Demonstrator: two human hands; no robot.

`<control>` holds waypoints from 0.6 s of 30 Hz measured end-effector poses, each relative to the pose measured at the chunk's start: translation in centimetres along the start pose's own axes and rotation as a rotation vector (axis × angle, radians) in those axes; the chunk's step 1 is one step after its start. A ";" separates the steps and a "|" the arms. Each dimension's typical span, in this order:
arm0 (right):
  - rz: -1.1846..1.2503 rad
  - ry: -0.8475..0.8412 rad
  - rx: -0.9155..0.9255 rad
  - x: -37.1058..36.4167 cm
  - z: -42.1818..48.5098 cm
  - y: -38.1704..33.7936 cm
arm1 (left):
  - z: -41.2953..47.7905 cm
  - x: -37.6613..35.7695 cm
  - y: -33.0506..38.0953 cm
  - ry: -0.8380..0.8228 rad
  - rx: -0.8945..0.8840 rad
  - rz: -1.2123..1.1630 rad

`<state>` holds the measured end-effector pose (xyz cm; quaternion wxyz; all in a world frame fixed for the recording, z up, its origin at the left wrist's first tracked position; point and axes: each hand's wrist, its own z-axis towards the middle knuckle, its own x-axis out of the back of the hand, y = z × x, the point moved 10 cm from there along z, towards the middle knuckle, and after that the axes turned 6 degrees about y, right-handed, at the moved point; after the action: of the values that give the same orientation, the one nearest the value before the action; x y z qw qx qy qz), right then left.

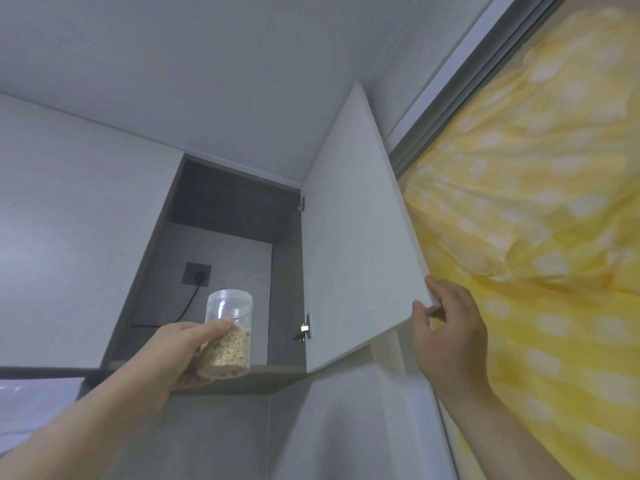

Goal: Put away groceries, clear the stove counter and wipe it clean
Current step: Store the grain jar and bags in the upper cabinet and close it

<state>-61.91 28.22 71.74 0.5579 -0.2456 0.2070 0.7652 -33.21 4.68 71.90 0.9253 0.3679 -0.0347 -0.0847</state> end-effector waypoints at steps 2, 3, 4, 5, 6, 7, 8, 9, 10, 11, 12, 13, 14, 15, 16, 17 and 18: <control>-0.028 0.013 0.006 0.3 0.3 0.4 | 0.1 -0.4 -0.1 -0.001 -0.001 -0.004; -0.033 0.021 0.001 0.5 0.4 0.7 | 0.2 -0.6 -0.1 -0.001 -0.001 -0.010; -0.035 0.026 -0.013 0.7 0.5 1.0 | 0.3 -0.9 -0.2 0.000 -0.002 -0.017; -0.029 0.029 -0.030 0.9 0.6 1.4 | 0.4 -1.2 -0.3 0.000 -0.003 -0.023; -0.022 0.030 -0.041 1.1 0.6 1.8 | 0.5 -1.6 -0.3 -0.001 -0.005 -0.026; -0.017 0.033 -0.044 1.3 0.7 2.1 | 0.6 -1.9 -0.4 -0.003 -0.005 -0.030; -0.016 0.036 -0.040 1.4 0.7 2.3 | 0.7 -2.3 -0.5 -0.006 -0.004 -0.034; -0.017 0.034 -0.030 1.5 0.7 2.5 | 0.7 -2.6 -0.6 -0.009 -0.002 -0.038; -0.017 0.029 -0.018 1.6 0.8 2.6 | 0.8 -2.9 -0.7 -0.011 0.000 -0.038; -0.015 0.020 -0.004 1.5 0.8 2.6 | 0.8 -3.2 -0.8 -0.011 0.000 -0.038; -0.017 0.013 0.013 1.5 0.8 2.6 | 0.9 -3.4 -0.9 -0.009 0.000 -0.040; -0.035 0.011 0.036 1.4 0.8 2.5 | 1.0 -3.6 -1.0 -0.006 0.002 -0.042; -0.095 0.023 0.079 1.5 0.7 2.2 | 1.0 -3.8 -1.1 -0.005 0.002 -0.043; -0.195 0.046 0.153 1.6 0.6 1.4 | 1.0 -4.0 -1.2 -0.006 0.001 -0.045; -0.296 0.077 0.252 1.7 0.4 0.3 | 1.1 -4.2 -1.2 -0.007 0.001 -0.047; -0.353 0.109 0.354 1.7 0.1 -1.1 | 1.2 -4.3 -1.3 -0.004 0.003 -0.050; -0.345 0.115 0.445 1.5 -0.4 -2.6 | 1.4 -4.4 -1.4 0.001 0.005 -0.054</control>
<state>-59.79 29.86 70.46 0.7075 -0.1916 0.3564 0.5794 -37.86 3.52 71.89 0.9218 0.3712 -0.0245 -0.1093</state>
